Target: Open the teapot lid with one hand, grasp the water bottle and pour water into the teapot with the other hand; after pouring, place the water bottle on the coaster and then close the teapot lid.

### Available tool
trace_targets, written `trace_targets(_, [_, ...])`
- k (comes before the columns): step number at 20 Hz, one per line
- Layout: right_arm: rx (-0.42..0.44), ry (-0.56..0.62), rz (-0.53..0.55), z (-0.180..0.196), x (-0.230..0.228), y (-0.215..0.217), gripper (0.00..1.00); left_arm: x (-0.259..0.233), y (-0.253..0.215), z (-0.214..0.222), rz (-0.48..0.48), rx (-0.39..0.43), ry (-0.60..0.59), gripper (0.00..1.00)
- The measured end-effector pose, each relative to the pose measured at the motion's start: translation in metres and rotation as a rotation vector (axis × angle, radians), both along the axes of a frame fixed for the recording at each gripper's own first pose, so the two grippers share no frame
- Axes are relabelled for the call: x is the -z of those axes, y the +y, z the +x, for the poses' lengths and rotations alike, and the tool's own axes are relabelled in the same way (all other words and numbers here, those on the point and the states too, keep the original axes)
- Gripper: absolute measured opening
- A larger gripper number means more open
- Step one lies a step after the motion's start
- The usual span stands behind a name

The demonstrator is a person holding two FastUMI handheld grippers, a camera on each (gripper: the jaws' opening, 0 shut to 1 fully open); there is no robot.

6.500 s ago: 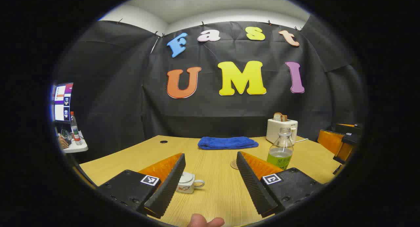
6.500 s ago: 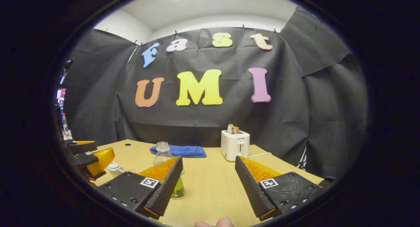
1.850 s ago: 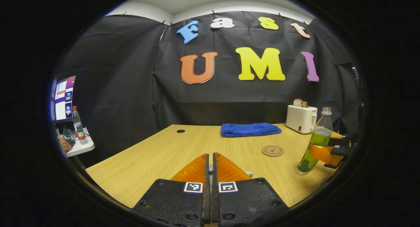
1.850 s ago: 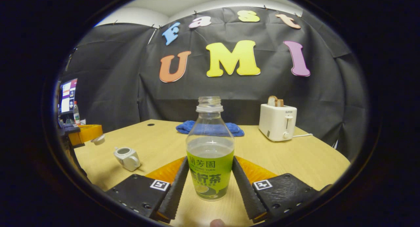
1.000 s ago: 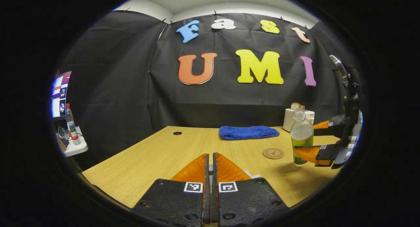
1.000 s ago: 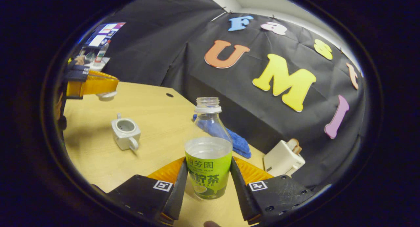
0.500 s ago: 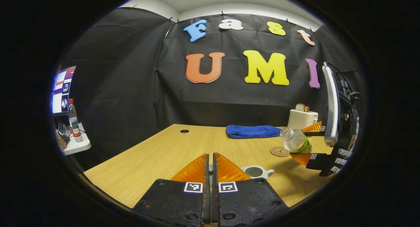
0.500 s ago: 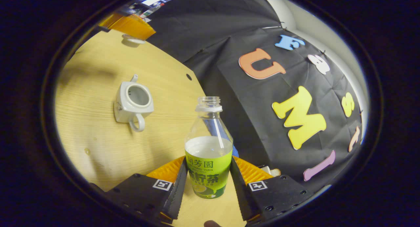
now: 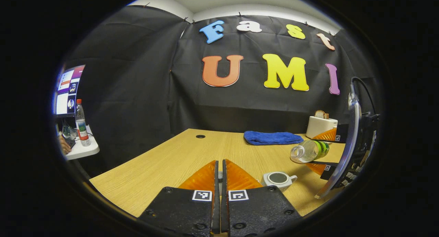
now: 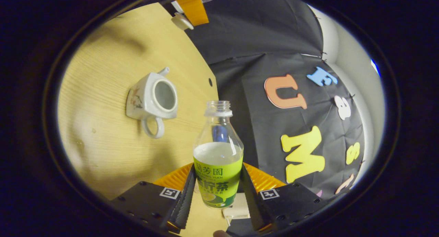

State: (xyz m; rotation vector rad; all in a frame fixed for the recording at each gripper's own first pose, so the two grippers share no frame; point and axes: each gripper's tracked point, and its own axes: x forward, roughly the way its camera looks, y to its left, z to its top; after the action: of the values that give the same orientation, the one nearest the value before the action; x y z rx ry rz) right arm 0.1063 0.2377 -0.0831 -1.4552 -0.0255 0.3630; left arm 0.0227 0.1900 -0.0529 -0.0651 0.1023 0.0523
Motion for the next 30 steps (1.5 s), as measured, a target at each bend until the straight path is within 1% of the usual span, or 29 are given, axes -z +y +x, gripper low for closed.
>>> trace_targets(7, [-0.038,-0.068,-0.155,0.004,0.000,0.010,0.69,0.003,0.005,0.001,-0.011,0.000,0.003,0.04])
trace_targets(15, [-0.087,-0.158,-0.308,-0.005,-0.009,0.016,0.70,0.007,0.007,0.001,-0.018,0.007,0.012,0.04])
trace_targets(26, [-0.141,-0.234,-0.482,-0.007,-0.022,0.021,0.69,0.012,0.008,0.000,-0.018,0.020,0.029,0.04])
trace_targets(30, [-0.155,-0.252,-0.532,-0.010,-0.023,0.025,0.69,0.020,0.012,-0.001,0.005,0.016,0.055,0.04])
